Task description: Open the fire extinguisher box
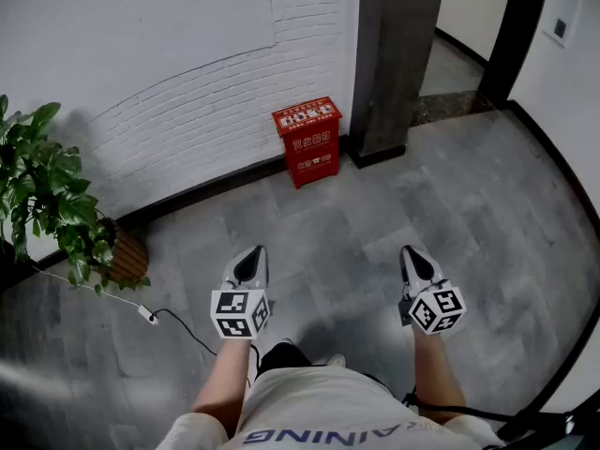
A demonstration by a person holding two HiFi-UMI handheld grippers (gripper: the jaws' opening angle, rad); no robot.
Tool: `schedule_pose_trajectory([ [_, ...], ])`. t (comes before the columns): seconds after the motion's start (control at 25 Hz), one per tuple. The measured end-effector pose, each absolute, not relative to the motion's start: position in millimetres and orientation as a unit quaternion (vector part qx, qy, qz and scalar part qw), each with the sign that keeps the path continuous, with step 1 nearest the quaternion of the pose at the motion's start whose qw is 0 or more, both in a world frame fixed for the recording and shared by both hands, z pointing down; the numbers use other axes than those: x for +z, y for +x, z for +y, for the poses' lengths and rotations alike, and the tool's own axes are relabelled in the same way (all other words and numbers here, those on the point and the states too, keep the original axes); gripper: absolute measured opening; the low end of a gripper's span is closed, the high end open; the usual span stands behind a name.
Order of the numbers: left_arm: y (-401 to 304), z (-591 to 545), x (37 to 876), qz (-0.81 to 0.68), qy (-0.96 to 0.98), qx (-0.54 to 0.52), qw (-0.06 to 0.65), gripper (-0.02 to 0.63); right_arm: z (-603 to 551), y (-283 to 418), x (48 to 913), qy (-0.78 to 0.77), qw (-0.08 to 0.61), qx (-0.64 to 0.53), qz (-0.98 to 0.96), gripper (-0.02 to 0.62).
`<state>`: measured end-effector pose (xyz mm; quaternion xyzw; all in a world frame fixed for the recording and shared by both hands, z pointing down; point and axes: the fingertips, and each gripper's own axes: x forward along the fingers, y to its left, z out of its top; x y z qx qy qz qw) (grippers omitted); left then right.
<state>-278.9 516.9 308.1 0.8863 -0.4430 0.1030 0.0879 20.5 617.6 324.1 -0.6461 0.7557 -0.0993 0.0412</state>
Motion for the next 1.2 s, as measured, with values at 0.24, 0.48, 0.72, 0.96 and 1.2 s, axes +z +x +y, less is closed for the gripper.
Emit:
schedule_pose_trajectory([
  [0.24, -265.1, 471.1, 334.5, -0.445, 0.882, 0.109, 0.106, 0.003, 568.2, 27.8, 342.4, -0.634, 0.039, -0.114, 0.764, 0.002],
  [0.48, -241.7, 368.3, 347.2, -0.443, 0.884, 0.084, 0.120, 0.003, 474.5, 48.5, 350.5, -0.639, 0.011, -0.105, 0.762, 0.002],
  [0.72, -227.2, 237.7, 326.0, -0.447, 0.884, 0.075, 0.111, 0.003, 345.4, 70.6, 320.8, -0.648, 0.008, -0.082, 0.757, 0.002],
  [0.96, -216.6, 139.0, 326.9, -0.441, 0.886, 0.089, 0.112, 0.003, 244.9, 76.9, 307.7, -0.641, -0.003, -0.072, 0.764, 0.002],
  [1.2, -182.7, 76.4, 324.3, -0.440, 0.884, 0.097, 0.124, 0.003, 167.9, 99.6, 307.3, -0.625, -0.005, -0.084, 0.776, 0.002],
])
